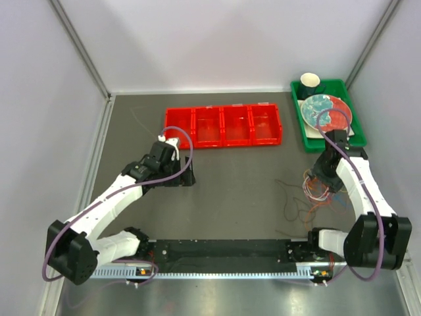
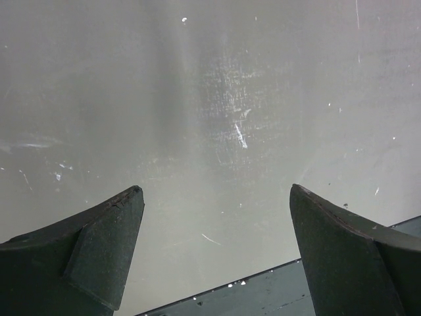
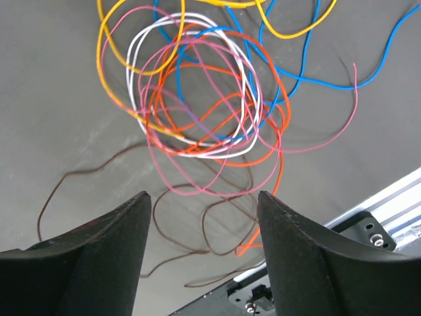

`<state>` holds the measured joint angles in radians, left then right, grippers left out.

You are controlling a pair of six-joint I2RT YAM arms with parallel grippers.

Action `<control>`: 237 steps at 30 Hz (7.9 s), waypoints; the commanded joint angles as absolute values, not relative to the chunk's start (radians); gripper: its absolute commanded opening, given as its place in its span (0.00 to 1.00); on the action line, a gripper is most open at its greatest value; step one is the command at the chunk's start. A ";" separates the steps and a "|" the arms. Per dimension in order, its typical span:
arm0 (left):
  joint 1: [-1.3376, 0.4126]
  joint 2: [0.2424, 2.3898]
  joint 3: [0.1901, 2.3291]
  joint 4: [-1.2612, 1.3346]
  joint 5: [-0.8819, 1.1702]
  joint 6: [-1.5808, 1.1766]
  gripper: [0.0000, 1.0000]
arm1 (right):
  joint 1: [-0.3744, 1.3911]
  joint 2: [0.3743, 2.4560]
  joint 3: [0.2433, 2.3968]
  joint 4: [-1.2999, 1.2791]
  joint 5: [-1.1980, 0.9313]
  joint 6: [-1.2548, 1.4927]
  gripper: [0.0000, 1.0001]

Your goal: Untangle the cables

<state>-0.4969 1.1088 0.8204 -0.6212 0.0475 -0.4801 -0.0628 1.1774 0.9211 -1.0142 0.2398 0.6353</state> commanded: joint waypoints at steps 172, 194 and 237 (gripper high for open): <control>-0.520 1.117 0.853 -0.673 -0.138 -0.494 0.95 | 0.232 2.181 2.183 -0.888 0.129 0.631 0.00; -0.522 1.109 0.850 -0.672 -0.143 -0.494 0.95 | 0.164 1.694 1.697 -1.115 0.370 0.709 0.68; -0.532 1.114 0.853 -0.676 -0.160 -0.495 0.95 | -0.028 1.786 1.235 -0.862 0.288 0.566 0.22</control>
